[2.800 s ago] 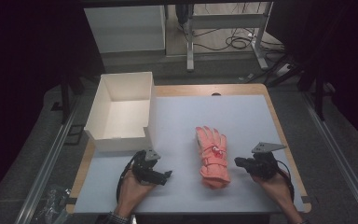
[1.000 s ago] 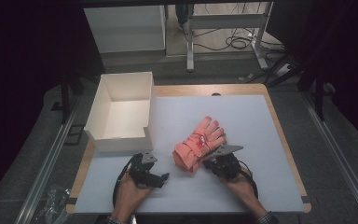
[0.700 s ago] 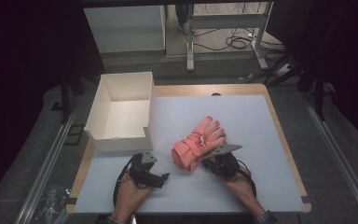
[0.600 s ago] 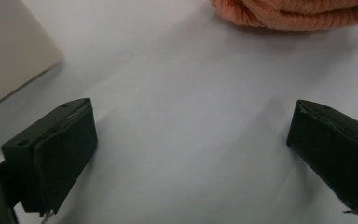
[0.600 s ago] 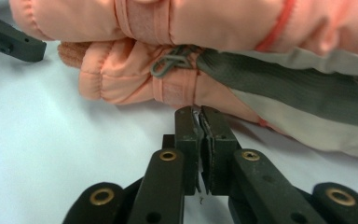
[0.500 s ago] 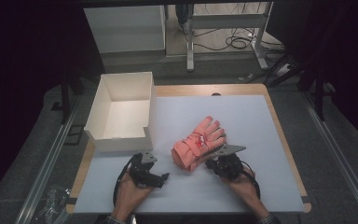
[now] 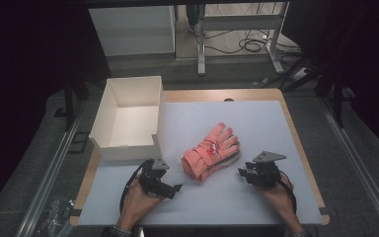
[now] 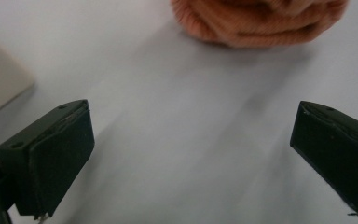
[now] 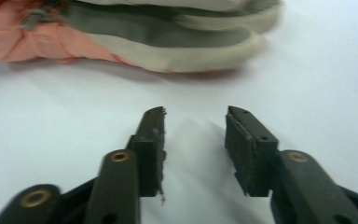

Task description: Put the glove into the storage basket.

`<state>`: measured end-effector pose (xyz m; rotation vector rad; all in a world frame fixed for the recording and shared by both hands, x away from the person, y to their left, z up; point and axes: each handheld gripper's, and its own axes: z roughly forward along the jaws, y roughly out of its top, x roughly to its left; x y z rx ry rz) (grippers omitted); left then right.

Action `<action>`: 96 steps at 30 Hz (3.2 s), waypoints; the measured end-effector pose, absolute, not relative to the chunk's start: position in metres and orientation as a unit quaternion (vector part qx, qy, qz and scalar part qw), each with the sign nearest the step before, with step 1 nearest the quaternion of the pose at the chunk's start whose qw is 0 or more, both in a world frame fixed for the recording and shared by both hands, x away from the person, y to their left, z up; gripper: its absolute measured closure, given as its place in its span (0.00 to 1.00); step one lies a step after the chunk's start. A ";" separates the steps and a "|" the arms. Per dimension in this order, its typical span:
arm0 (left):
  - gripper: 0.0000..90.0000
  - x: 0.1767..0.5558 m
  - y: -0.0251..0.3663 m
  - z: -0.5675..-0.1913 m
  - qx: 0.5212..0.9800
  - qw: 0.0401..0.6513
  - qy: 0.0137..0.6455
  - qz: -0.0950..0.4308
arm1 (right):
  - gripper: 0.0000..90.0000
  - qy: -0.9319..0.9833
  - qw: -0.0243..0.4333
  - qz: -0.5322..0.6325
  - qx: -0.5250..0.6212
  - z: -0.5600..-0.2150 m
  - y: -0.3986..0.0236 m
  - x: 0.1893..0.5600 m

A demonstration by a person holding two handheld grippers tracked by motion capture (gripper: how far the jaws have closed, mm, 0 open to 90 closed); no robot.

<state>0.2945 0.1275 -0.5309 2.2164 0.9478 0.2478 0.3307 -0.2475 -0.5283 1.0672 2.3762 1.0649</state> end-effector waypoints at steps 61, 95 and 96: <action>0.36 0.376 0.004 -0.508 0.931 0.226 0.282 0.047 | 0.24 0.821 0.204 0.346 0.406 -0.531 -0.281 0.343; 0.48 0.405 0.033 -0.424 0.897 0.259 0.350 0.074 | 0.23 0.820 0.206 0.346 0.407 -0.531 -0.281 0.343; 0.48 0.407 0.033 -0.421 0.896 0.260 0.352 0.075 | 0.23 0.820 0.205 0.346 0.408 -0.531 -0.281 0.343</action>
